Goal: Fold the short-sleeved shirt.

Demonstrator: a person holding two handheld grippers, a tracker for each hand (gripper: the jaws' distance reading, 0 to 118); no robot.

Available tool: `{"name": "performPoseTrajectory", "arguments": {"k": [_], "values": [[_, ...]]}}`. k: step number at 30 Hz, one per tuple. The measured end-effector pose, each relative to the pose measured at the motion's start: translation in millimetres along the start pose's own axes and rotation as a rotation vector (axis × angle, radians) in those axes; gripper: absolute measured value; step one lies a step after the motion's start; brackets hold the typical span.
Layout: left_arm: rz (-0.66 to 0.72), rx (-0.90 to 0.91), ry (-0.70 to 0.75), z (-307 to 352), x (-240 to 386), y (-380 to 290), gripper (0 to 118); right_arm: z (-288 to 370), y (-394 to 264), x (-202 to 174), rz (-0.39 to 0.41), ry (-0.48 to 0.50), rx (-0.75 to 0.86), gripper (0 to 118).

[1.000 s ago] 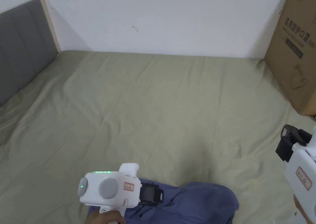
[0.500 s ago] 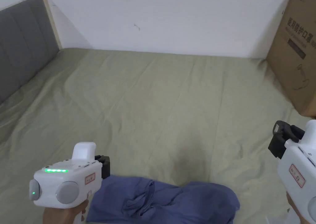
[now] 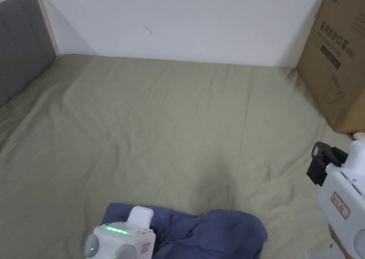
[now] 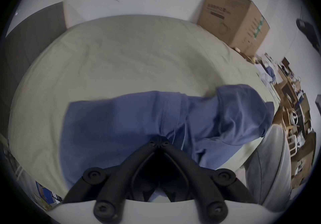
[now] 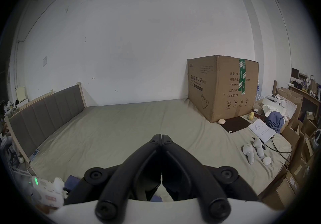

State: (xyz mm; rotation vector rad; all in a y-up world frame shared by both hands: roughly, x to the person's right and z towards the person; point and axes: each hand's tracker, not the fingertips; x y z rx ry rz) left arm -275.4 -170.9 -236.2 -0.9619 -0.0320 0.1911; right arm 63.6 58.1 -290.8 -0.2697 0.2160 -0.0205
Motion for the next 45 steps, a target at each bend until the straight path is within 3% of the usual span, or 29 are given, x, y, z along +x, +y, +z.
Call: {"name": "performPoseTrajectory", "arguments": {"k": [7, 18, 19, 22, 23, 26, 31, 33, 36, 38, 40, 45], "values": [[-0.058, -0.013, -0.005, -13, 27, 1, 0, -1, 2, 15, -0.005, -0.025, 0.013, 0], [0.305, 0.152, -0.270, 88, -79, 44, 2, -5, -1, 4, -0.017, -0.002, 0.012, 0], [0.351, 0.159, -0.289, 92, -95, 44, 10, -5, -2, 1, -0.014, 0.003, 0.011, 0], [0.491, 0.146, -0.342, 92, -131, 42, 92, -10, -4, -6, -0.009, 0.019, 0.002, 0], [0.516, 0.100, -0.330, 87, -143, 39, 104, -12, -5, -8, -0.009, 0.025, -0.006, 0], [0.565, 0.075, -0.319, 73, -166, 27, 111, -14, -7, -15, -0.013, 0.038, -0.018, 0], [0.582, -0.010, -0.275, 39, -190, 11, 108, -18, -11, -23, 0.007, 0.055, -0.037, 0], [0.554, -0.016, -0.267, 29, -188, 4, 89, -19, -12, -24, 0.018, 0.056, -0.043, 0], [0.496, -0.071, -0.249, 21, -170, -1, 48, -19, -13, -24, 0.019, 0.051, -0.050, 0], [0.469, -0.075, -0.216, 12, -162, -6, 26, -19, -13, -23, 0.017, 0.046, -0.053, 0], [0.462, -0.051, -0.203, 13, -158, -5, 14, -21, -14, -19, 0.021, 0.040, -0.055, 0], [0.397, 0.049, -0.150, 52, -147, 8, 9, -20, -11, -17, 0.023, 0.034, -0.051, 0]]}}
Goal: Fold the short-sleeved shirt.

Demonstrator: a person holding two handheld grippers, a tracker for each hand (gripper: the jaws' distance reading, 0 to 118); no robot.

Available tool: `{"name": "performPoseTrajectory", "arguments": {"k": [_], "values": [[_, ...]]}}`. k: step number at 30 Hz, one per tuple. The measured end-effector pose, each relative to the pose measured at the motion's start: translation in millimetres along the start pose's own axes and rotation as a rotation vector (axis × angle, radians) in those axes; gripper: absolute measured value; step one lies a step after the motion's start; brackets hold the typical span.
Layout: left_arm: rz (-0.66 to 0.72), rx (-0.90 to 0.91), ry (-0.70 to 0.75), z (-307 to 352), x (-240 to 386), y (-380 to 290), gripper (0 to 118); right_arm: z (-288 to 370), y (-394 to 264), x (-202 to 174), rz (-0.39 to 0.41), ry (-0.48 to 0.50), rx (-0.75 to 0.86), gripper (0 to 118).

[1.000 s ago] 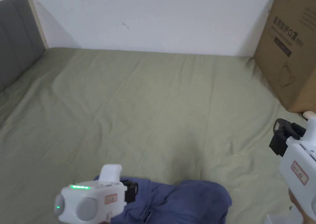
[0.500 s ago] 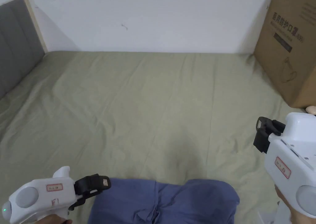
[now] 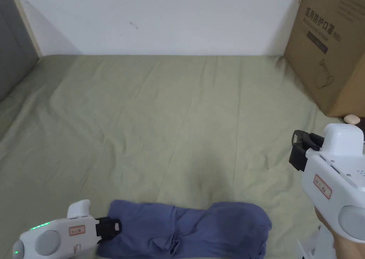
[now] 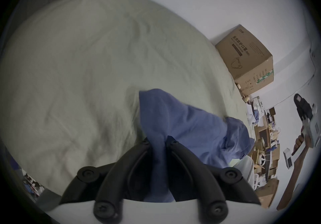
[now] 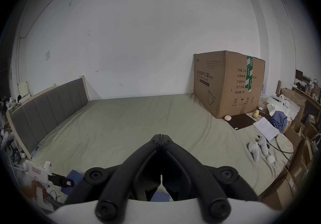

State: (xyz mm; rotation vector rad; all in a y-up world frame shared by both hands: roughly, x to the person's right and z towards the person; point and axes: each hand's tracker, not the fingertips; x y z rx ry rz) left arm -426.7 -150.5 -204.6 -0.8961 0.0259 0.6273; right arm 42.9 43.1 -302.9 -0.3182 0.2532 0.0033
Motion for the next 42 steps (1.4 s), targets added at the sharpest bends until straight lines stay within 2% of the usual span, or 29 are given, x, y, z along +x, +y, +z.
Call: {"name": "performPoseTrajectory", "arguments": {"k": [2, 8, 10, 13, 16, 21, 25, 33, 34, 37, 40, 42], "values": [[0.010, 0.055, -0.011, 24, 1, 8, 9, 0, 2, 0, -0.004, -0.001, 0.008, 0], [0.031, 0.130, 0.150, 87, -27, 35, 9, 5, 5, -2, -0.026, 0.016, 0.027, 0], [-0.025, 0.137, 0.213, 107, -17, 36, 9, 6, 5, -3, -0.030, 0.020, 0.032, 0], [-0.078, 0.146, 0.216, 120, 5, 39, 9, 6, 4, -3, -0.044, 0.027, 0.035, 0], [-0.200, 0.149, 0.227, 117, 49, 38, 9, 6, 4, -4, -0.056, 0.032, 0.032, 0], [-0.404, 0.050, 0.173, 74, 129, 30, 9, 9, 5, -1, -0.053, 0.038, 0.039, 0], [-0.512, -0.042, 0.133, 27, 180, 10, 9, 15, 5, 6, -0.060, 0.023, 0.046, 0], [-0.521, -0.206, 0.164, -85, 219, -41, 10, 26, -2, 34, -0.074, -0.035, 0.032, 0], [-0.525, -0.213, 0.168, -95, 217, -47, 13, 26, -3, 38, -0.075, -0.045, 0.029, 0], [-0.530, -0.213, 0.187, -110, 210, -59, 37, 29, -4, 47, -0.082, -0.065, 0.023, 0], [-0.435, -0.180, 0.076, -96, 209, -55, 43, 31, -5, 52, -0.084, -0.081, 0.025, 0], [-0.395, -0.201, -0.011, -85, 211, -48, 72, 30, -4, 53, -0.092, -0.086, 0.025, 0]]}}
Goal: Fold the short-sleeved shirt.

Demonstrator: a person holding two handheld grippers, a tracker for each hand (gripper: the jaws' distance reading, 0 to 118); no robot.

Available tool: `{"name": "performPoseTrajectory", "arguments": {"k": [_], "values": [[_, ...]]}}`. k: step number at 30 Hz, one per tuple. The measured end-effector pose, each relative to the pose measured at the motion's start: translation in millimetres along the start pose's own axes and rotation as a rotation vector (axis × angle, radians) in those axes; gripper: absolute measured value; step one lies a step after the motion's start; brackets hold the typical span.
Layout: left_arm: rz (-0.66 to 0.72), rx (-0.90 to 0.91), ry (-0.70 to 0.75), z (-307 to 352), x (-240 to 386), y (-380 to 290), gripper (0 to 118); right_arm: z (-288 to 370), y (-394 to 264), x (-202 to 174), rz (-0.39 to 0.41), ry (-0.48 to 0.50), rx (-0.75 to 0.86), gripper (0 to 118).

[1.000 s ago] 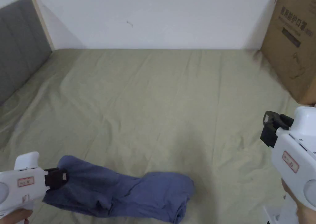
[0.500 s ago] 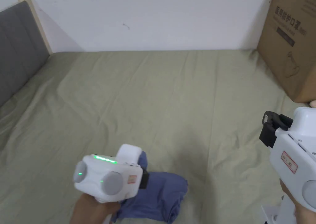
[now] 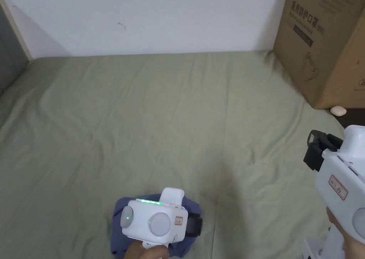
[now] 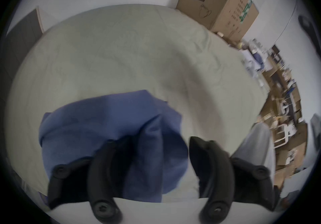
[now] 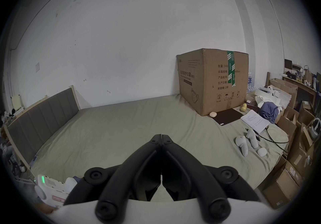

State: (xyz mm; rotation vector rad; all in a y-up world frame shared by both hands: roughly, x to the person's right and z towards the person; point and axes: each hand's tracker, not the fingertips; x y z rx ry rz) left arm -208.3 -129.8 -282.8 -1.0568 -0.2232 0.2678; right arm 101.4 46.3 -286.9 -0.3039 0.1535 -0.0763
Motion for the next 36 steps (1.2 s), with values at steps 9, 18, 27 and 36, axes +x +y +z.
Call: {"name": "performPoseTrajectory", "arguments": {"k": [9, 18, 27, 36], "values": [[-0.035, 0.344, 0.004, 107, -13, 16, 80, -1, 9, -17, 0.012, 0.039, 0.017, 0], [0.051, 0.463, 0.040, 105, -53, -1, 0, -3, 9, -31, 0.030, 0.075, 0.018, 0], [-0.017, 0.333, 0.080, 28, -35, -23, 0, -5, 9, -18, 0.045, 0.060, 0.003, 0], [-0.069, 0.179, 0.111, -52, -5, -45, 0, -9, 10, 0, 0.079, 0.014, -0.007, 0]]}}
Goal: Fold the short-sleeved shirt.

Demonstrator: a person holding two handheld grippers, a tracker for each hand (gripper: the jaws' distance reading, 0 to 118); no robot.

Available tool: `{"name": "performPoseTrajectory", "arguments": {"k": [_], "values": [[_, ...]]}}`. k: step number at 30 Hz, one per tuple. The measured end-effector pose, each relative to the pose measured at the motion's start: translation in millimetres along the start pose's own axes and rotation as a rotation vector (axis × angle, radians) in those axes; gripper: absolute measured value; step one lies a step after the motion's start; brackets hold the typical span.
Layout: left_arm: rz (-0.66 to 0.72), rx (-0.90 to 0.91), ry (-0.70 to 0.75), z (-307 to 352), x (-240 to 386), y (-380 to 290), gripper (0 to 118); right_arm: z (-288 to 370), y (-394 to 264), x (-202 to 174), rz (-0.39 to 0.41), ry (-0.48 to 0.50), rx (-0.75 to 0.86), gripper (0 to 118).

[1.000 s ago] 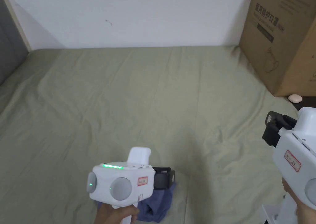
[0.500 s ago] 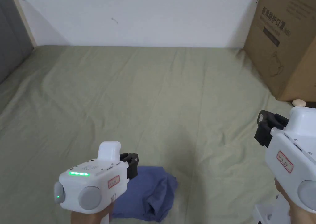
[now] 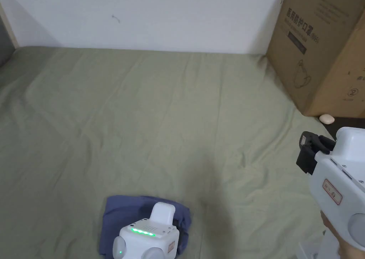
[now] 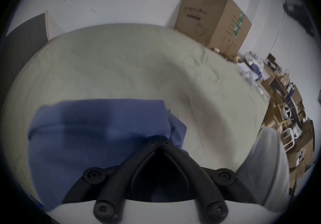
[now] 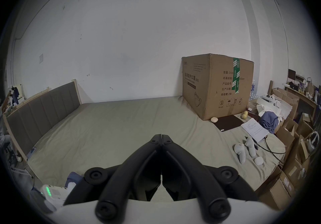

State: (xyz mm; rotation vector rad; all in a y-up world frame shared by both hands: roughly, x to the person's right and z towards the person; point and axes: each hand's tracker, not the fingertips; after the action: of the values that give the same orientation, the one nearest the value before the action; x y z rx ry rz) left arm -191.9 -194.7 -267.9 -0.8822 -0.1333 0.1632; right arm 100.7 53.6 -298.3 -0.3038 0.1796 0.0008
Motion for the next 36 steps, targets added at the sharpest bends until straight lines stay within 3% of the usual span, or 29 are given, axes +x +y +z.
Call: {"name": "performPoseTrajectory", "arguments": {"k": [3, 6, 9, 15, 26, 36], "values": [[0.040, 0.052, 0.012, -5, 3, -4, 0, -1, -3, 1, -0.001, -0.003, -0.006, 0], [-0.071, 0.060, 0.070, -2, 16, -8, 0, -1, -6, -2, 0.000, 0.001, -0.013, 0], [-0.054, 0.053, 0.043, 12, 12, 1, 0, 2, -6, -11, -0.001, 0.020, -0.017, 0], [-0.047, 0.284, 0.036, 90, -5, 32, 0, 11, -1, -33, -0.005, 0.079, 0.021, 0], [-0.095, 0.603, 0.229, 239, -68, 81, 0, 21, 12, -97, 0.003, 0.164, 0.109, 0], [-0.008, 0.731, 0.379, 287, -128, 76, 0, 35, 8, -134, 0.088, 0.137, 0.186, 0]]}}
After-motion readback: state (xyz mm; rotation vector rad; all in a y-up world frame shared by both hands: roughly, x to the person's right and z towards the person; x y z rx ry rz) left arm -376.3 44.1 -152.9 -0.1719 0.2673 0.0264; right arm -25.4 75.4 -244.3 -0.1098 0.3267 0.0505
